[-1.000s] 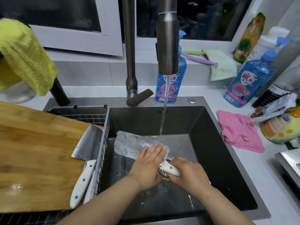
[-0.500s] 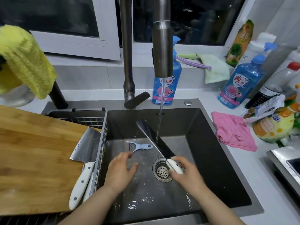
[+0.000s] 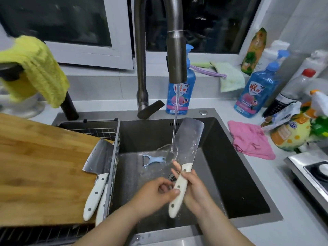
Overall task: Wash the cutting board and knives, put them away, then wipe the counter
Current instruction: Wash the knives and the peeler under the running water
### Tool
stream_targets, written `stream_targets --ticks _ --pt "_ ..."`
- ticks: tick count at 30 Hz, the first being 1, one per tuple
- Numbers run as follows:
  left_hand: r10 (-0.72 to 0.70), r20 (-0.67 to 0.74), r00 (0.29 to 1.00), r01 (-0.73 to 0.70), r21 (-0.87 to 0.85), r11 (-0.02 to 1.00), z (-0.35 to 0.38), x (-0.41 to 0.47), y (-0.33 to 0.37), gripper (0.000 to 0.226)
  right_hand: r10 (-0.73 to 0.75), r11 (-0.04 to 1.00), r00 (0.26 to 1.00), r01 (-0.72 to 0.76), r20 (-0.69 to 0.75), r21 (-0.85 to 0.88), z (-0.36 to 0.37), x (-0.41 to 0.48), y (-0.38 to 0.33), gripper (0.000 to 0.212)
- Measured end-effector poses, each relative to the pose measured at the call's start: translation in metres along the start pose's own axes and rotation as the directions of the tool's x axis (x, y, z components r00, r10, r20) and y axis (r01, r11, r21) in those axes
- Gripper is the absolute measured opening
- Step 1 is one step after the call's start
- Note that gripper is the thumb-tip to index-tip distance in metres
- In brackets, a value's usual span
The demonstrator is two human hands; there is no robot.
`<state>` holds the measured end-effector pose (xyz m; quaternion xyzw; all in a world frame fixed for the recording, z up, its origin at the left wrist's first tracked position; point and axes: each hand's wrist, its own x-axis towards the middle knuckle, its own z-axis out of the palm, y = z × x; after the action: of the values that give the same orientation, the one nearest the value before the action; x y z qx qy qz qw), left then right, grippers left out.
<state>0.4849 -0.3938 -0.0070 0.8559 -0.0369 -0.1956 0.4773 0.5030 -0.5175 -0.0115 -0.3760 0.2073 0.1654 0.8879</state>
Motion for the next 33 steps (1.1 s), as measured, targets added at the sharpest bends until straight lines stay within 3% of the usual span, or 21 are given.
stream_targets --ticks 5,8,10,13,17,19,21,23,25,27,28,30,32,33 --pt "-0.065 0.004 0.998 0.064 0.145 0.987 -0.004 0.002 0.010 0.019 0.039 0.999 0.999 -0.039 0.029 0.000 0.011 0.004 0.009 0.025" --pt "-0.164 -0.046 0.985 0.170 0.280 0.945 -0.011 0.003 0.013 0.014 0.070 0.988 0.997 -0.065 0.028 -0.138 0.013 0.007 0.011 0.025" --pt "-0.211 -0.111 0.971 0.238 0.405 0.883 -0.016 0.004 0.012 0.026 0.077 0.965 0.997 -0.071 0.014 -0.252 0.014 0.011 0.013 0.026" --pt "-0.174 -0.212 0.962 0.266 0.554 0.789 -0.018 0.007 0.013 0.032 0.073 0.927 0.997 -0.066 0.006 -0.369 0.016 0.015 0.015 0.020" --pt "-0.075 -0.248 0.966 0.223 0.649 0.728 -0.018 0.012 0.009 0.032 0.067 0.859 0.997 -0.041 0.032 -0.510 0.018 0.017 0.011 0.014" --pt "-0.060 -0.252 0.966 0.218 0.665 0.714 -0.024 0.014 0.002 0.034 0.011 0.798 1.000 0.009 0.029 -0.603 0.016 0.020 0.008 0.013" --pt "-0.049 -0.251 0.967 0.213 0.686 0.696 -0.033 0.016 -0.006 0.039 -0.136 0.727 0.989 0.061 -0.057 -0.684 0.008 0.024 0.004 0.019" --pt "-0.036 -0.251 0.967 0.207 0.702 0.682 -0.042 0.018 -0.014 0.039 -0.363 0.594 0.918 0.095 -0.161 -0.799 0.000 0.028 -0.003 0.049" --pt "-0.026 -0.253 0.967 0.202 0.700 0.685 -0.048 0.020 -0.019 0.038 -0.482 0.299 0.876 0.156 -0.008 -0.941 -0.005 0.030 -0.005 0.065" --pt "-0.024 -0.243 0.970 0.191 0.694 0.695 -0.051 0.021 -0.021 0.038 -0.421 -0.140 0.843 0.303 0.333 -0.943 0.000 0.029 0.001 0.069" --pt "-0.020 -0.241 0.970 0.186 0.691 0.698 -0.051 0.021 -0.023 0.038 -0.309 -0.325 0.840 0.347 0.446 -0.879 0.004 0.028 0.003 0.073" --pt "-0.001 -0.242 0.970 0.173 0.690 0.703 -0.053 0.021 -0.026 0.038 -0.119 -0.593 0.847 0.358 0.518 -0.721 0.002 0.037 0.006 0.076" --pt "0.021 -0.235 0.972 0.153 0.698 0.699 -0.056 0.020 -0.029 0.039 -0.053 -0.724 0.844 0.336 0.534 -0.602 0.000 0.047 -0.001 0.082" --pt "0.027 -0.228 0.973 0.145 0.701 0.698 -0.058 0.020 -0.031 0.040 -0.040 -0.726 0.860 0.325 0.509 -0.606 0.002 0.049 -0.009 0.085"
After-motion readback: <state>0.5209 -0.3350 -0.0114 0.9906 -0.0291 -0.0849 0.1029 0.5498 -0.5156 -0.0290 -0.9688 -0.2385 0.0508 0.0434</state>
